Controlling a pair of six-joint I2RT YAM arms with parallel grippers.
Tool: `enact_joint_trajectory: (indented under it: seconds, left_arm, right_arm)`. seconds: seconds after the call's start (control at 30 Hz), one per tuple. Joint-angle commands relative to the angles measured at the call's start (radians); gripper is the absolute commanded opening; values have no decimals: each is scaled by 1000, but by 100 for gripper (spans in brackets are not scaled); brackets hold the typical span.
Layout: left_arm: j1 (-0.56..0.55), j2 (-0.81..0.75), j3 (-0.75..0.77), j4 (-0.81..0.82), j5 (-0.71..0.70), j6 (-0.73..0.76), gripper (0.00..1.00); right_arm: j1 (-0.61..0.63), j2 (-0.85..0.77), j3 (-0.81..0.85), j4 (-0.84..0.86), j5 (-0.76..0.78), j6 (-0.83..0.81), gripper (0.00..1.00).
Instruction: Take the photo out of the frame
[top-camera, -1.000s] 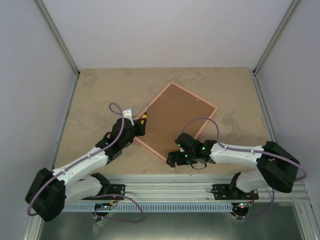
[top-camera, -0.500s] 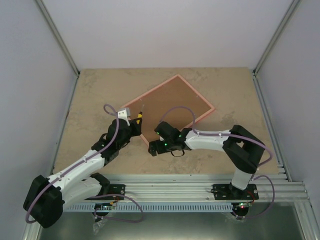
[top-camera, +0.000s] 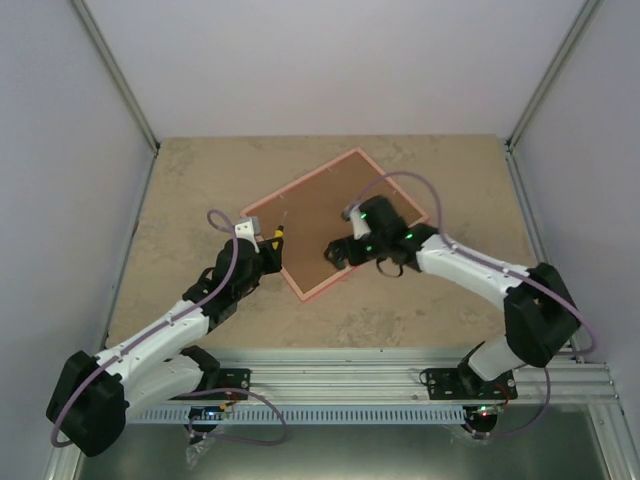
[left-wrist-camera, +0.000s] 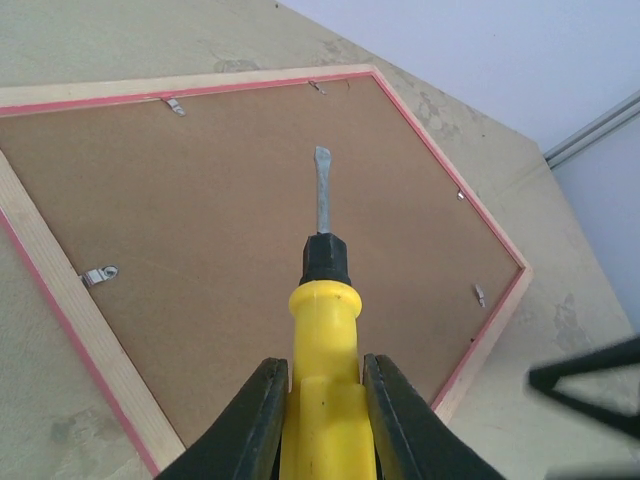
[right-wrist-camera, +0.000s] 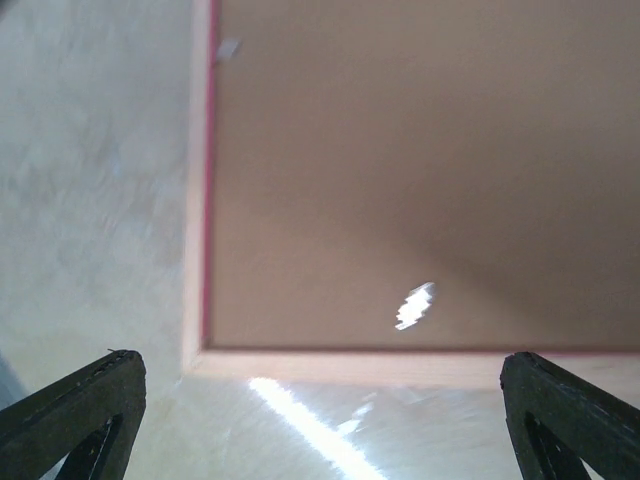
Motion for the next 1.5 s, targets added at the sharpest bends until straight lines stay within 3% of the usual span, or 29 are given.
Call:
enact_joint_trajectory:
  seconds: [0.0,0.27,0.53,0.77,1.0,1.47]
  left_arm:
    - [6,6,-3,30,7,11,0]
    - [5,13,-8,51,30,14,0]
    - [6,45,8,68,54,28,0]
    - [6,47,16,66,55,43,0]
    - [6,61,19,79,85,52,0]
    - [5,80,23,101,154,57,0]
  right_arm:
    - [-197,-46,9,27,-51,-160,98]
    - [-570,127,76,136,-185,-282,98]
    - [-713,373,288,155,-225,-352,98]
    - [-755,580,476,67,-305,-395,98]
    - [-753,616,481,45,-368,-396,98]
    - [-681,459,187,131,-379,-342,95]
